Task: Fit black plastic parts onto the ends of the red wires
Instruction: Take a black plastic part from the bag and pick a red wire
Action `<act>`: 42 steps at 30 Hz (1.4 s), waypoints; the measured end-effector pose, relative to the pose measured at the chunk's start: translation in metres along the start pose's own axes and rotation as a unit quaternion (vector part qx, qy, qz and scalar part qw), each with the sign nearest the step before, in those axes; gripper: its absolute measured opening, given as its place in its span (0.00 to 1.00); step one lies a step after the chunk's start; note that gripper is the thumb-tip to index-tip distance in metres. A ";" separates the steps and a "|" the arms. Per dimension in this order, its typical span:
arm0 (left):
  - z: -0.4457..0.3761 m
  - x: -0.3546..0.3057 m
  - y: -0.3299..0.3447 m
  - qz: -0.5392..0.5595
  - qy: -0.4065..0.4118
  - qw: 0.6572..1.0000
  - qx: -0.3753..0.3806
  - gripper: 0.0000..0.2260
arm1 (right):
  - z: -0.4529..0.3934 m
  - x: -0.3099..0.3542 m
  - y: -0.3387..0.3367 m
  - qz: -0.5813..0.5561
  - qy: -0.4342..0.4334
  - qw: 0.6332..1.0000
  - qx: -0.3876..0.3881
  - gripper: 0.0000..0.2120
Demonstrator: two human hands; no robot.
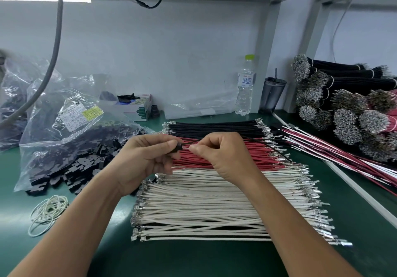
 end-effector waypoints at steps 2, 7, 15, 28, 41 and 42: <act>0.000 -0.003 0.000 0.018 0.009 1.000 0.004 0.14 | 0.002 0.007 -0.001 -0.030 -0.030 0.999 -0.001 0.05; -0.001 -0.005 0.001 0.043 0.018 0.999 0.009 0.15 | 0.006 0.016 -0.010 0.017 -0.079 0.996 -0.032 0.04; -0.003 -0.004 -0.004 0.078 0.018 0.997 0.001 0.17 | 0.012 0.020 -0.011 0.134 -0.114 0.984 -0.030 0.04; 0.002 -0.011 -0.001 -0.045 0.080 0.995 -0.045 0.12 | 0.016 0.028 -0.017 0.190 -0.144 0.967 -0.089 0.04; 0.006 -0.017 0.005 -0.025 0.105 0.994 -0.035 0.11 | 0.018 0.031 -0.015 0.111 -0.165 0.975 -0.099 0.03; 0.006 -0.017 0.005 -0.030 0.108 0.993 -0.034 0.11 | 0.018 0.032 -0.014 0.117 -0.168 0.975 -0.092 0.03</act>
Point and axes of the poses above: each hand's wrist, its own z-axis away from the middle knuckle, its own y-axis out of the palm, x = y × z, the point moved 9 cm from there along -z, towards the middle knuckle, and after that the axes turned 9 degrees about z, right-handed, at the moved point
